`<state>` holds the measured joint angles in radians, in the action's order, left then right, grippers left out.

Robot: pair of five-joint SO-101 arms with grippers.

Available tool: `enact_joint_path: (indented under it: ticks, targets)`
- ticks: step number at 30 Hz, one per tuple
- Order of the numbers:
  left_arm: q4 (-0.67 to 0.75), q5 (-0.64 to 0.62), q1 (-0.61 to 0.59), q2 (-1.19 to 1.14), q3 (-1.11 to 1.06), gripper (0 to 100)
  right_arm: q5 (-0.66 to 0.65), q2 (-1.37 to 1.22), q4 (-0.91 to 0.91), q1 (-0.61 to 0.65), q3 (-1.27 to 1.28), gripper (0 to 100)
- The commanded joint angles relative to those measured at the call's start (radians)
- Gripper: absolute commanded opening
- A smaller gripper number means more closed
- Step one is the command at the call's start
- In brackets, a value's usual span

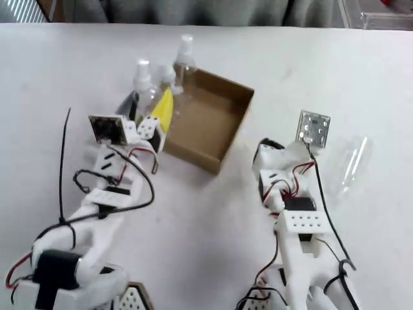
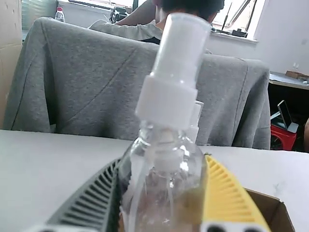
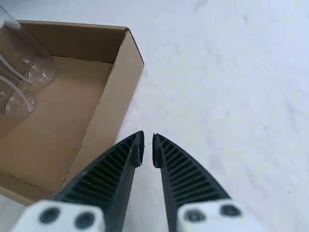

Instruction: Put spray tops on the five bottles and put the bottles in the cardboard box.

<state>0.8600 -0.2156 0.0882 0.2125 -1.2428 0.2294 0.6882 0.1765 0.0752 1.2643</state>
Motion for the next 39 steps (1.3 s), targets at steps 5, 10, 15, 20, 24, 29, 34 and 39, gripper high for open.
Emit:
enact_joint_path:
  ticks: [5,10,15,20,24,29,34,39]
  targets:
    - [0.216,-0.008,0.007,-0.159,0.023,2,0.006,0.027,-0.022,-0.008,-0.011,1.5]
    - [0.259,0.11,0.007,-0.252,0.074,2,0.006,0.027,-0.022,-0.01,-0.009,1.5]
    - [0.264,0.149,0.007,-0.32,0.118,2,0.006,0.027,-0.022,-0.01,-0.008,1.5]
    - [0.273,0.147,0.007,-0.326,0.124,2,0.006,0.027,-0.022,-0.01,-0.008,1.5]
    - [0.299,0.146,0.01,-0.331,0.124,2,0.006,0.027,-0.022,-0.01,-0.008,1.5]
    - [0.298,0.144,0.015,-0.334,0.126,2,0.006,0.027,-0.022,-0.01,-0.006,1.5]
    - [0.298,0.144,0.013,-0.429,0.196,2,0.008,0.027,-0.022,-0.008,-0.006,1.5]
    - [0.301,0.144,0.015,-0.493,0.238,2,0.008,0.027,-0.022,-0.008,-0.006,1.5]
